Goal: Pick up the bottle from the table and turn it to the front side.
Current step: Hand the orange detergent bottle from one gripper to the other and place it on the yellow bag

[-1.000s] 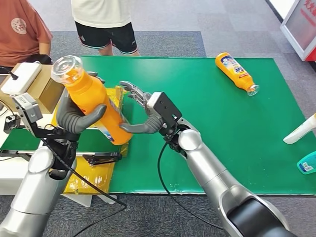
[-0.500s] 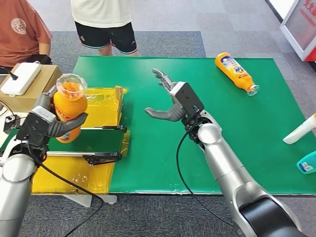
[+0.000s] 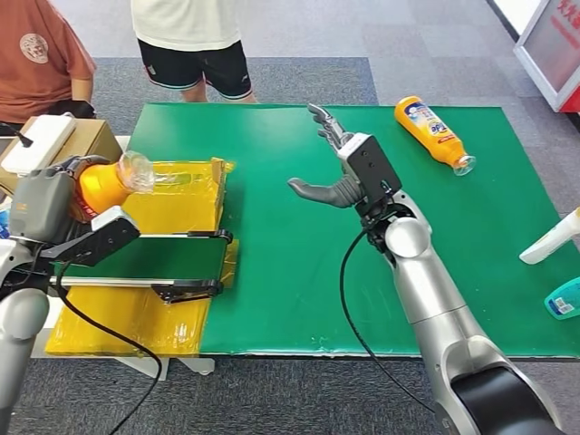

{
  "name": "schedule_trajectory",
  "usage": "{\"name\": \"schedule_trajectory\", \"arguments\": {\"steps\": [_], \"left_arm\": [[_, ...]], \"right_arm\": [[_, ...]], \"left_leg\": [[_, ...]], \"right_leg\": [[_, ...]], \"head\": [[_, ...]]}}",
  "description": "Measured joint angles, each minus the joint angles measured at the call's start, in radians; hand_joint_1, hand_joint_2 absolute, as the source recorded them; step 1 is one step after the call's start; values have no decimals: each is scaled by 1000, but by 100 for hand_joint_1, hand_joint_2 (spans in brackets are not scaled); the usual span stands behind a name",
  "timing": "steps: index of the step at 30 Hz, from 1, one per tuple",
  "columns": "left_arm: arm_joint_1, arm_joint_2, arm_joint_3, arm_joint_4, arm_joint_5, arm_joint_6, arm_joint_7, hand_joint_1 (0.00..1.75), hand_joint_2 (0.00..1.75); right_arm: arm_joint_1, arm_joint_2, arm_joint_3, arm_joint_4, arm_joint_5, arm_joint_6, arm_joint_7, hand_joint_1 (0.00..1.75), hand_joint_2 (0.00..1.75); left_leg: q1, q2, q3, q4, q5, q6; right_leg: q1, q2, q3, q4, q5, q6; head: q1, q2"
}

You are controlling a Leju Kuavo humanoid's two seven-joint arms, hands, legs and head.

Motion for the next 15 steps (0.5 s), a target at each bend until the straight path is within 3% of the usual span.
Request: {"name": "schedule_trajectory", "arguments": {"steps": [15], "left_arm": [[7,13,-64,74,-212,-8,10,175,175]], "right_arm": [[-9,1,0,-4,5,2,-1,0,175]], "left_leg": [[0,0,0,0,0,0]], "right_leg": [[0,0,0,0,0,0]], "head": [[0,0]]}}
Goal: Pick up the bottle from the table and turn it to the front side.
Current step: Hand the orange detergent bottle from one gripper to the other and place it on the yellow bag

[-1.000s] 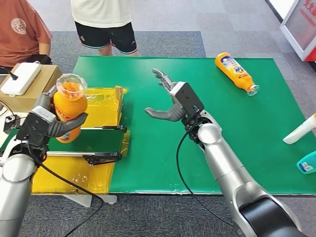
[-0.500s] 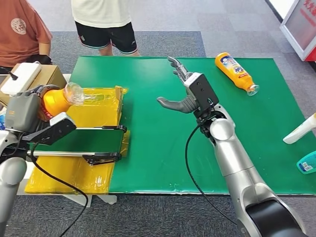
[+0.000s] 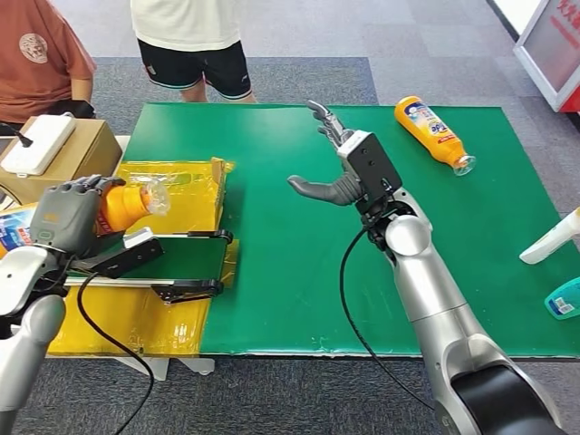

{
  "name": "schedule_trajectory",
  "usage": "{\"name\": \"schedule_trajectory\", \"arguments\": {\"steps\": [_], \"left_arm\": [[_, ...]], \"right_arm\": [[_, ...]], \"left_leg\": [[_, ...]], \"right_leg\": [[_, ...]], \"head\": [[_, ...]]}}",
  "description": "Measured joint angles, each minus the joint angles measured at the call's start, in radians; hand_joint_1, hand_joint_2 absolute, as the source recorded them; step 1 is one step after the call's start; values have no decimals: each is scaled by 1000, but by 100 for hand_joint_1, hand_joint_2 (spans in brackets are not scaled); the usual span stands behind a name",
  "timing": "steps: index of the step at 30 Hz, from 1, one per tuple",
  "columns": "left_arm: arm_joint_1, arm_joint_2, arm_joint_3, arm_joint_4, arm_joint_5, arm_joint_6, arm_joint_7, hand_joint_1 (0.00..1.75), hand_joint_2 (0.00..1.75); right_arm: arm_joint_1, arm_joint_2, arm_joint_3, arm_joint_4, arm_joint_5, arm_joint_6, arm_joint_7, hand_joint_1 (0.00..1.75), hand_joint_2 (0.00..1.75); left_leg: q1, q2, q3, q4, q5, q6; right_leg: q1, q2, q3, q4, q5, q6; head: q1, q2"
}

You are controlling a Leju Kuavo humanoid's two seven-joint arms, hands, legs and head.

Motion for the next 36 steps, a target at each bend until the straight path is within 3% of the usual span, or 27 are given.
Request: {"name": "schedule_trajectory", "arguments": {"steps": [13,22,26,30,34,36], "left_arm": [[36,-105,-75,131,-130,78,-30,175,175],[65,-147,-94,174,-139,92,-36,175,175],[79,-158,-98,181,-132,92,-47,140,175],[90,-165,-101,184,-123,90,-50,140,175],[94,-166,-102,186,-120,89,-50,0,175],[95,-167,-103,188,-112,87,-52,0,175]], "right_arm": [[-20,25,6,2,8,16,-4,0,175],[-25,31,7,8,8,15,-8,0,175],[-25,32,7,9,8,15,-9,0,175],[-25,32,7,9,8,16,-10,0,175],[-25,32,8,9,8,16,-10,0,175],[-25,32,8,9,8,16,-10,0,175]], "left_leg": [[0,0,0,0,0,0],[0,0,-1,0,0,0],[0,0,-1,0,0,0],[0,0,-1,0,0,0],[0,0,-1,0,0,0],[0,0,-1,0,0,0]], "right_leg": [[0,0,0,0,0,0],[0,0,0,0,0,0],[0,0,0,0,0,0],[0,0,0,0,0,0],[0,0,0,0,0,0],[0,0,0,0,0,0]], "head": [[0,0],[0,0],[0,0],[0,0],[0,0],[0,0]]}}
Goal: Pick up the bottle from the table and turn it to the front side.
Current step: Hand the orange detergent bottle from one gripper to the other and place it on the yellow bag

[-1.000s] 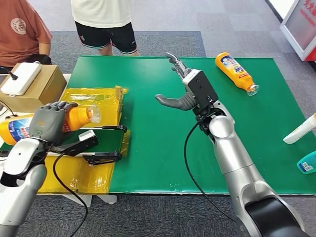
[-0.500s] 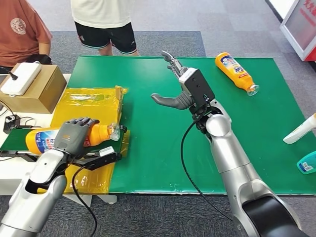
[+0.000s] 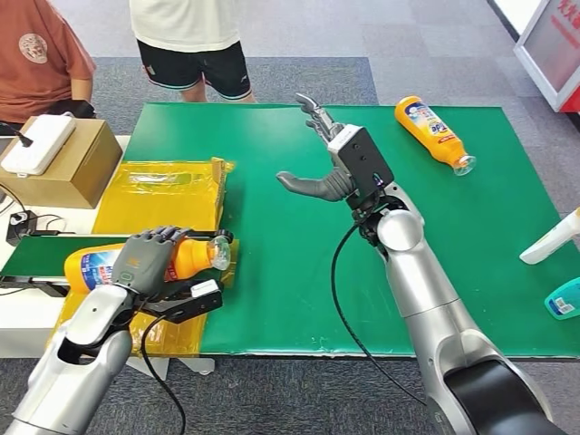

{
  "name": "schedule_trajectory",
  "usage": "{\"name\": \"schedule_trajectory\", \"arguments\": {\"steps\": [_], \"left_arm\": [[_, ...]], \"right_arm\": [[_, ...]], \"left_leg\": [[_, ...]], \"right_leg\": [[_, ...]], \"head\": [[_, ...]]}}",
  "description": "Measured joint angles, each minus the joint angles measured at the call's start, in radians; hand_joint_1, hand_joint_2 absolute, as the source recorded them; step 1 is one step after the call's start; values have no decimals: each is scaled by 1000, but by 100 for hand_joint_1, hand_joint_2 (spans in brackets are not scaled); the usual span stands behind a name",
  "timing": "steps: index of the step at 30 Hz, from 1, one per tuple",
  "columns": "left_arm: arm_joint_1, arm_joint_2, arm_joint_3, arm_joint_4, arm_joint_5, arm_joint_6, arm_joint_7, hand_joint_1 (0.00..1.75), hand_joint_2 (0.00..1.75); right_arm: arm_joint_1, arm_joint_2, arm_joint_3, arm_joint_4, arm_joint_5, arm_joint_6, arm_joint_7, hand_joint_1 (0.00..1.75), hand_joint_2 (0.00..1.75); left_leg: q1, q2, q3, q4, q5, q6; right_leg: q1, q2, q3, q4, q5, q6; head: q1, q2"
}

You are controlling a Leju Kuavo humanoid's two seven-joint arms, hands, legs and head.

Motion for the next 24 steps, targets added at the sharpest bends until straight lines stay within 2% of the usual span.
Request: {"name": "schedule_trajectory", "arguments": {"steps": [24], "left_arm": [[10,-5,0,-3,81,-11,-21,0,175]], "right_arm": [[2,0,2,-3,-12,3,-4,0,175]], "left_leg": [[0,0,0,0,0,0]], "right_leg": [[0,0,0,0,0,0]], "head": [[0,0]]}}
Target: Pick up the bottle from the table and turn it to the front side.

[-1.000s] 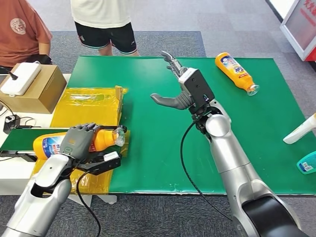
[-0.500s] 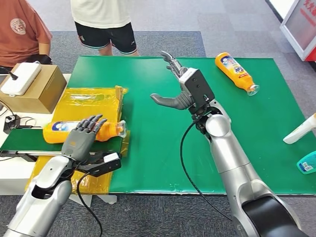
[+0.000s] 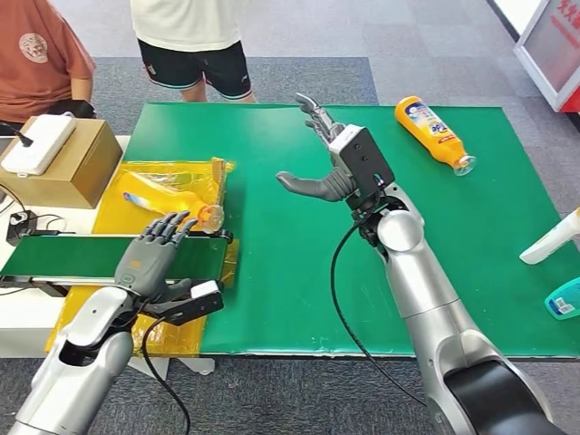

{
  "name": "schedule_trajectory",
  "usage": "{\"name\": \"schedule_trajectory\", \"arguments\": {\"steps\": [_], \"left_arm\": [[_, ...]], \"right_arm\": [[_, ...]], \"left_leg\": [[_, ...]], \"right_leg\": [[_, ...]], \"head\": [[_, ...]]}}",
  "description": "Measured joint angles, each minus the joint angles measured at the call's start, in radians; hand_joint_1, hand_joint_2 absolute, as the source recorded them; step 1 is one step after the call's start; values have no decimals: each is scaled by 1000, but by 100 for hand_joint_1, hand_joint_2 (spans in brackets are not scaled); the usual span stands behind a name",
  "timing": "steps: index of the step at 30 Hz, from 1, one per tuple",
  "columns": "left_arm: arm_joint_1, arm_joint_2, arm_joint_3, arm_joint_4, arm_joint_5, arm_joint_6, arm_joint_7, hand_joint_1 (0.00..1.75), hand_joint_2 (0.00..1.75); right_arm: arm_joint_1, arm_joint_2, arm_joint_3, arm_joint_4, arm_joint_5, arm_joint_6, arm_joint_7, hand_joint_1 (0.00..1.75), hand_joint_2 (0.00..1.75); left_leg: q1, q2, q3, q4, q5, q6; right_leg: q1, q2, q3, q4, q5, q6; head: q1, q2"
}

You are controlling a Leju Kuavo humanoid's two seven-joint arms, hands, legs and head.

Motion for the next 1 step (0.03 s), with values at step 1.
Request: {"name": "schedule_trajectory", "arguments": {"steps": [1], "left_arm": [[0,0,0,-1,1,0,0,0,175]], "right_arm": [[0,0,0,0,0,0,0,0,175]], "left_leg": [[0,0,0,0,0,0]], "right_leg": [[0,0,0,0,0,0]], "head": [[0,0]]}}
